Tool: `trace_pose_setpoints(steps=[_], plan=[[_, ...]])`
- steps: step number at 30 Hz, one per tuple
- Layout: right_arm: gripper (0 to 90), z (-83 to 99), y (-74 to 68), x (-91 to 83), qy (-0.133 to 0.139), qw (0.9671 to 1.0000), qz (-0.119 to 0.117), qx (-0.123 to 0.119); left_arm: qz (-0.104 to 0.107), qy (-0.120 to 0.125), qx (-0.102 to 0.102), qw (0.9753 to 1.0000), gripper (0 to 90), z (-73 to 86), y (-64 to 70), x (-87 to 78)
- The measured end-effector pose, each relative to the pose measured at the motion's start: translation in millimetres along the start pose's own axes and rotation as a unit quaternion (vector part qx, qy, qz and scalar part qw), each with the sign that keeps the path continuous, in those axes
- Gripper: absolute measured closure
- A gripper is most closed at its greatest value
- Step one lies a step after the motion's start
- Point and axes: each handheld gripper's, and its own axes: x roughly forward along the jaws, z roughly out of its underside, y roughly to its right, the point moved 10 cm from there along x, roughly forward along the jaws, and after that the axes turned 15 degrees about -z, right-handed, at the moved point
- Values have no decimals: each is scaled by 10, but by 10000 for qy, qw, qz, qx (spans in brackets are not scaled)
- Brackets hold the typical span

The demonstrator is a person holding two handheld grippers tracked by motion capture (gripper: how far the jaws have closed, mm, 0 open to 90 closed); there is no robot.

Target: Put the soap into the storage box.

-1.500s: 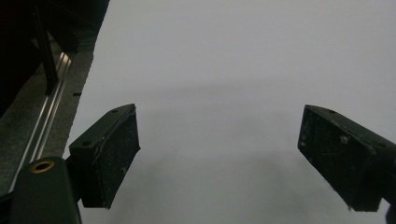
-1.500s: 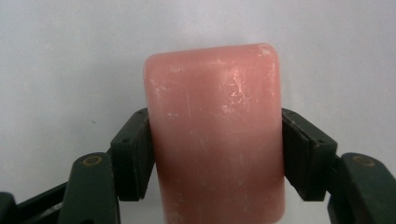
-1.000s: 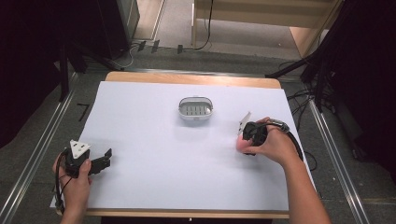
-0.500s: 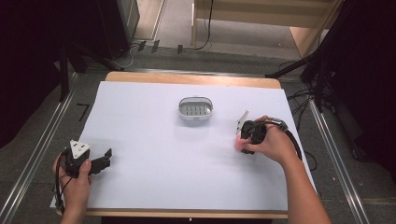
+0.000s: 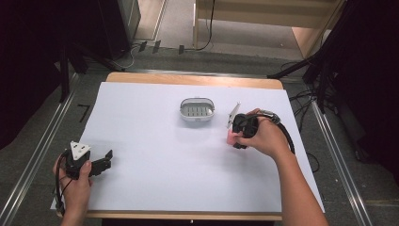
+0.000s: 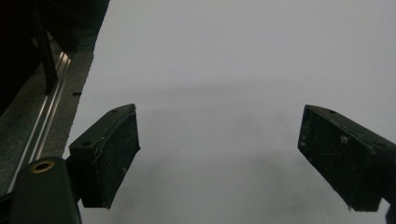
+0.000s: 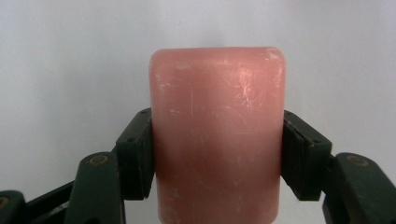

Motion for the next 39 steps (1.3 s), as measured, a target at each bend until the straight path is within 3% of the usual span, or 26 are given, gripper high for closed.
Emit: trace_pose_setpoints(steps=[39], plan=[[384, -812, -8, 101, 24, 9985, -250, -494, -2, 0, -23, 10000, 135, -1, -7, -3]])
